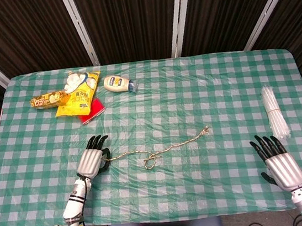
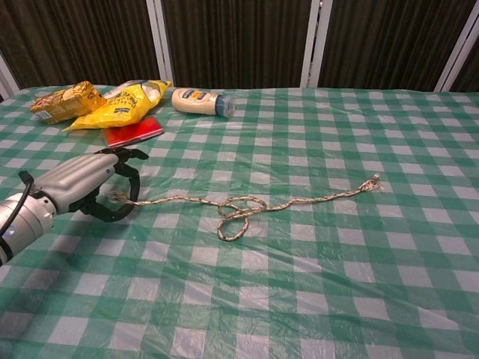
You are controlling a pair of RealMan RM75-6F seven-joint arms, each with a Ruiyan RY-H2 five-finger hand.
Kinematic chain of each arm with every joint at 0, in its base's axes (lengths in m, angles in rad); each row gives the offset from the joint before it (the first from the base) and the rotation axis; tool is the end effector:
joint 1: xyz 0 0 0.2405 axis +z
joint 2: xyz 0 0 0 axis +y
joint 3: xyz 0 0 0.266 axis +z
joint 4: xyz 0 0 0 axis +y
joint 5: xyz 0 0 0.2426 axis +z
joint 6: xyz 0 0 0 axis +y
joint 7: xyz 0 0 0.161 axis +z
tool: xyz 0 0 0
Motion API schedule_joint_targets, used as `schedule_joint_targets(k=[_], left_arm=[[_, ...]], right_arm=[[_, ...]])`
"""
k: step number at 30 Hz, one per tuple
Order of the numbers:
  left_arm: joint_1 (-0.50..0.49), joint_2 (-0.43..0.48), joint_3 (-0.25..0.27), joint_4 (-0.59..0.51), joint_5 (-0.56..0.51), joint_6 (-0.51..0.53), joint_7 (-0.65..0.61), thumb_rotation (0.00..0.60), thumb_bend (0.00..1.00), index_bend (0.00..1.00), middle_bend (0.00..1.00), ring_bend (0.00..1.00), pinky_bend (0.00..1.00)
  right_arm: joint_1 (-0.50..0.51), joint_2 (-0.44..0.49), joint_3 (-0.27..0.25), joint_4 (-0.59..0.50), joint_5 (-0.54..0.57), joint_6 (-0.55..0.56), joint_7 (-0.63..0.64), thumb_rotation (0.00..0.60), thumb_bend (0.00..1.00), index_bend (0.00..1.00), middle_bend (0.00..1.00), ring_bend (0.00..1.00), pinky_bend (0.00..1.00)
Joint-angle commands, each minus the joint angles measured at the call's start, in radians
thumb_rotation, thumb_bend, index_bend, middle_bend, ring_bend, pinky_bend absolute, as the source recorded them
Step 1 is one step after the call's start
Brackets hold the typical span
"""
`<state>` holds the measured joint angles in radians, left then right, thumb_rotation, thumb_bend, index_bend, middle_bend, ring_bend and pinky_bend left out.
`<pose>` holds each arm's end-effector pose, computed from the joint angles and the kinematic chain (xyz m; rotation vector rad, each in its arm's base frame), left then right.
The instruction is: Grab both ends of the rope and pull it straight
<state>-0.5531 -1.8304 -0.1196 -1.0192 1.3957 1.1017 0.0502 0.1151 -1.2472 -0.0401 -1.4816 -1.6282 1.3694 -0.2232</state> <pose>-0.2307 0.3433 -0.1045 -1.7360 -0.9692 -0.9968 -0.3369 -0.1863 0.0640 1.7061 -0.7741 0.6993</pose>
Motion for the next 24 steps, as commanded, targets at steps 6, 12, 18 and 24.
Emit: schedule_joint_targets(k=[6,12,18,24], left_arm=[[0.029,0.056,0.021,-0.068,0.017,0.039,-0.001,0.6,0.44,0.63,0.09,0.0,0.06],[0.04,0.078,0.031,-0.093,0.021,0.047,0.001,0.6,0.44,0.63,0.09,0.0,0.06],[0.045,0.092,0.032,-0.101,0.025,0.056,-0.004,0.6,0.44,0.63,0.09,0.0,0.06],[0.048,0.102,0.035,-0.109,0.03,0.062,-0.003,0.6,0.44,0.63,0.09,0.0,0.06]], right_arm=[[0.19,-0.055,0.101,0.031,0.021,-0.193,-0.024,0.6,0.31,0.22,0.0,0.0,0.0],[0.326,-0.146,0.169,0.117,0.08,-0.335,-0.035,0.6,0.32,0.45,0.0,0.0,0.0],[0.412,-0.257,0.207,0.231,0.12,-0.384,-0.085,0.6,0.34,0.54,0.0,0.0,0.0],[0.467,-0.338,0.215,0.335,0.162,-0.428,-0.11,0.6,0.34,0.57,0.0,0.0,0.0]])
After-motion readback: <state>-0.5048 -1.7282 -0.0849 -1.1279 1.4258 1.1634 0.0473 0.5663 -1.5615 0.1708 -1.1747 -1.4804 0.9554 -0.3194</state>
